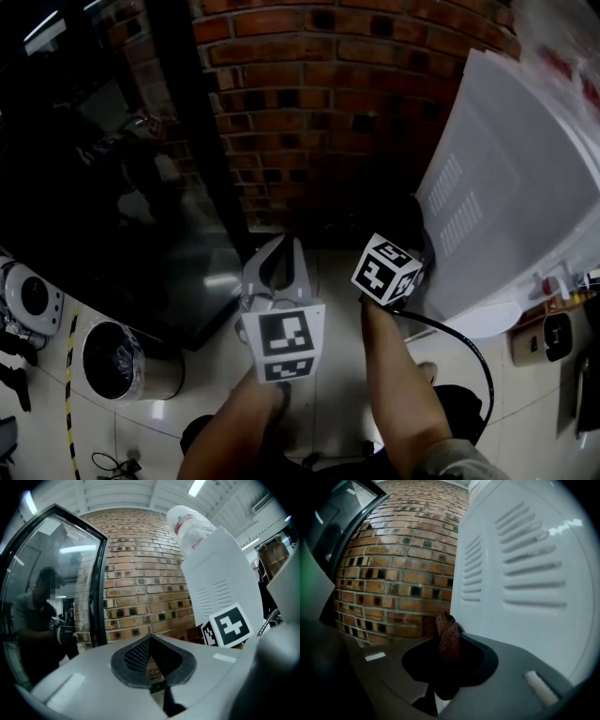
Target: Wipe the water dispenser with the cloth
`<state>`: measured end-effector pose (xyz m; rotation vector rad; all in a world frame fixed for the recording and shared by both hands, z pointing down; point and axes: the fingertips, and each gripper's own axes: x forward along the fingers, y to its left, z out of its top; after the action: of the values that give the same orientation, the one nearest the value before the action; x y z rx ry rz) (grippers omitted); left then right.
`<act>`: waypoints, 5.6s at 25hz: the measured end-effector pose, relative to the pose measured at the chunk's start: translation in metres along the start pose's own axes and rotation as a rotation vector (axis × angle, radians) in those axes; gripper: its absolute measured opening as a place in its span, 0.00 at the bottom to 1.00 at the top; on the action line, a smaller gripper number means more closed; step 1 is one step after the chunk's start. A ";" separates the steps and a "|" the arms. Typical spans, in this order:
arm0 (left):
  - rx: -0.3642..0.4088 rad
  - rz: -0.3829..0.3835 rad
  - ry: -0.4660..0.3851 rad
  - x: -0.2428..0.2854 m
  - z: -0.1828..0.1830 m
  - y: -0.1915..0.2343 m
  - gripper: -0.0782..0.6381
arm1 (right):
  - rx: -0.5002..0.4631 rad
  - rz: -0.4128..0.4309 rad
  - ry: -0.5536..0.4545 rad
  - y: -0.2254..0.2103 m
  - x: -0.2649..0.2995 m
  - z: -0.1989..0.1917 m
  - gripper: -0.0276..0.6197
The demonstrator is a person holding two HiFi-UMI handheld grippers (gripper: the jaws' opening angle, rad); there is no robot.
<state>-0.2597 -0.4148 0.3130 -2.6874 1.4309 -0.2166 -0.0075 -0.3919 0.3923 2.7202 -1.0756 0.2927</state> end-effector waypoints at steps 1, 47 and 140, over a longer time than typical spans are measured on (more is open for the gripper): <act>0.006 0.002 0.005 0.000 -0.002 0.000 0.11 | 0.005 0.003 0.012 0.001 0.002 -0.011 0.17; -0.013 -0.120 0.177 0.038 -0.099 -0.034 0.11 | -0.199 0.243 0.170 0.037 0.028 -0.245 0.17; 0.036 -0.285 0.125 -0.011 -0.074 -0.061 0.11 | -0.456 0.148 0.443 0.005 -0.022 -0.378 0.17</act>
<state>-0.2278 -0.3728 0.3937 -2.8844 1.0520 -0.4323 -0.0677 -0.2837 0.7500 2.0532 -1.0548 0.5631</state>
